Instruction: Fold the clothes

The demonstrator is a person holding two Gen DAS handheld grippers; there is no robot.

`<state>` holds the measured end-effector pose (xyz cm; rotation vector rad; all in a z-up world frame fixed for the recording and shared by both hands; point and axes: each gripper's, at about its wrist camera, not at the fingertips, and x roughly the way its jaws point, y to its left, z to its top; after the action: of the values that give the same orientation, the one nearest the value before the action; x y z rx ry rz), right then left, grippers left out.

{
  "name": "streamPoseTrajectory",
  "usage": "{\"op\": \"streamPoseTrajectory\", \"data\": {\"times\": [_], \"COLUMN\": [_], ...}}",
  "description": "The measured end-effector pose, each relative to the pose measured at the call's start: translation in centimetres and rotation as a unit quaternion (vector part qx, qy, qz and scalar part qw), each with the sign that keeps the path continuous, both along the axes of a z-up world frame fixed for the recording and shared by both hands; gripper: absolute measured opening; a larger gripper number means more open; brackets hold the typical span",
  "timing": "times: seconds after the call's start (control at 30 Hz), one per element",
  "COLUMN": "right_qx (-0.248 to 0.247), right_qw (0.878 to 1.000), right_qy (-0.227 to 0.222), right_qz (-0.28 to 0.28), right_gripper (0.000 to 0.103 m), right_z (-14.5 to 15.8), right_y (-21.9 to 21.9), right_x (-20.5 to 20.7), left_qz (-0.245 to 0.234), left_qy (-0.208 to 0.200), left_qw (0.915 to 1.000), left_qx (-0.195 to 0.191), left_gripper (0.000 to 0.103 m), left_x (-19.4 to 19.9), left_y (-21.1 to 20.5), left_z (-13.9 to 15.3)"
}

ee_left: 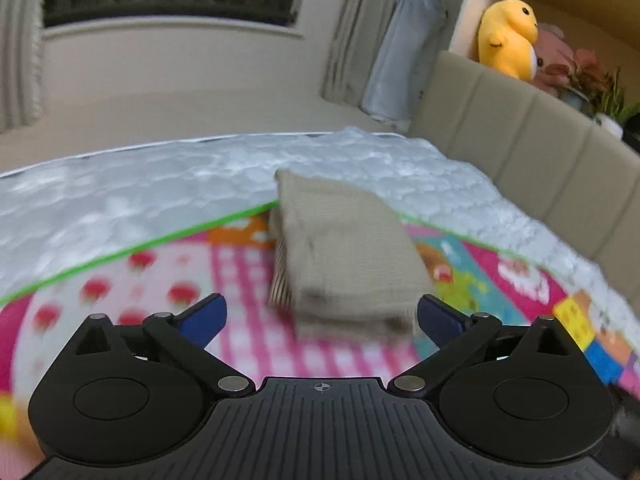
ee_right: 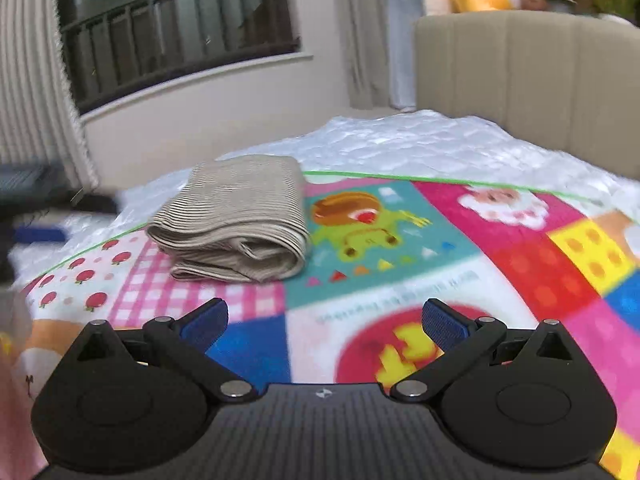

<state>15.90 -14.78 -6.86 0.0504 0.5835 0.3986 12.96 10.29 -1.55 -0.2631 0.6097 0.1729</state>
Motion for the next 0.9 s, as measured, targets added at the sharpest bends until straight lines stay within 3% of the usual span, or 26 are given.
{"op": "streamPoseTrajectory", "data": {"times": [0.13,0.4,0.67,0.9], "right_qx": [0.027,0.034,0.028,0.003], "right_qw": [0.999,0.998,0.998,0.999], "right_qy": [-0.034,-0.054,-0.049,-0.051], "right_qz": [-0.011,-0.007,-0.002,0.017], "right_gripper": [0.103,0.103,0.103,0.103], "right_z": [-0.3,-0.5,-0.8,-0.9], "right_y": [-1.2,-1.3,-1.2,-0.4], "right_x": [-0.4,-0.7,-0.4,-0.6], "left_qz": [0.004,-0.019,0.007,0.015], "left_qy": [0.008,-0.016,0.003,0.014], "left_qw": [0.9986,0.9918,0.9951,0.9949], "left_qx": [0.053,0.125,0.099,0.099], "left_gripper": [0.103,0.103,0.103,0.103], "left_x": [-3.8,-4.9,-4.9,-4.6], "left_y": [-3.3,-6.4,-5.5,-5.3], "left_z": [-2.4,-3.5,-3.8,-4.0]}}
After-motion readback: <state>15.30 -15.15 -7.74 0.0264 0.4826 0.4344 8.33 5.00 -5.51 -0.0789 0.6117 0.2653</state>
